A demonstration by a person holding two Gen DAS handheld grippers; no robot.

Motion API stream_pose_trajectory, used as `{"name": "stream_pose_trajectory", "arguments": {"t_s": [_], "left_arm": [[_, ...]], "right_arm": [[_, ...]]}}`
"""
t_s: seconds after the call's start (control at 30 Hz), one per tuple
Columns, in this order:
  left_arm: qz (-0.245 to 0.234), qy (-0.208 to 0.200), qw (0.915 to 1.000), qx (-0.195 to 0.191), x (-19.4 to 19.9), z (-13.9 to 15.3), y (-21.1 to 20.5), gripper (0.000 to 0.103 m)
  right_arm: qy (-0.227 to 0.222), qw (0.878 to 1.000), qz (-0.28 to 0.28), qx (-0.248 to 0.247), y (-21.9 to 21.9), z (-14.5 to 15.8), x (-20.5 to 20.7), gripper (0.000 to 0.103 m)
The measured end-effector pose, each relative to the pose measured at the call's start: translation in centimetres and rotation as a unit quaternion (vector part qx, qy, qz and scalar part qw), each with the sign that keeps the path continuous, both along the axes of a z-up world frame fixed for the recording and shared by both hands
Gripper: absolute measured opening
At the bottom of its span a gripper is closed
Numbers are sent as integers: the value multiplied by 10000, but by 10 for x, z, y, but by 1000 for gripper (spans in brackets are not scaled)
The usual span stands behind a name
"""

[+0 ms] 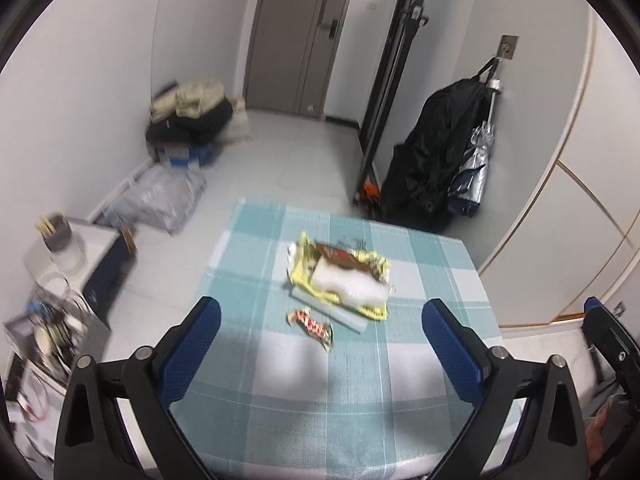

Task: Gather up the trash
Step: 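Lower the left gripper onto the red-and-white candy wrapper and close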

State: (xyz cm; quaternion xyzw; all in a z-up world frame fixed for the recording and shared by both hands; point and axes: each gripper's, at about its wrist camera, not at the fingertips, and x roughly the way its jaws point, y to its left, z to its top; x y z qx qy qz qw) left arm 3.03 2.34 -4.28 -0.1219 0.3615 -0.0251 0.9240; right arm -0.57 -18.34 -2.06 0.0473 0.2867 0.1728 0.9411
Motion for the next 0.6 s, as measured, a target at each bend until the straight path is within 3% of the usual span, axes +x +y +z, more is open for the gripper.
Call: {"name": "stream_pose_trajectory", "arguments": {"t_s": [0.3,0.6], "left_arm": [[-84,893,9928,-790,37,-47,18,85],[-473,1520,9868,-295,63,-71,-1,77]], "right_arm": [[406,9986,275,-206,12,-15,23,103],[792,9956,431,-259,14,-30,51,103]]}}
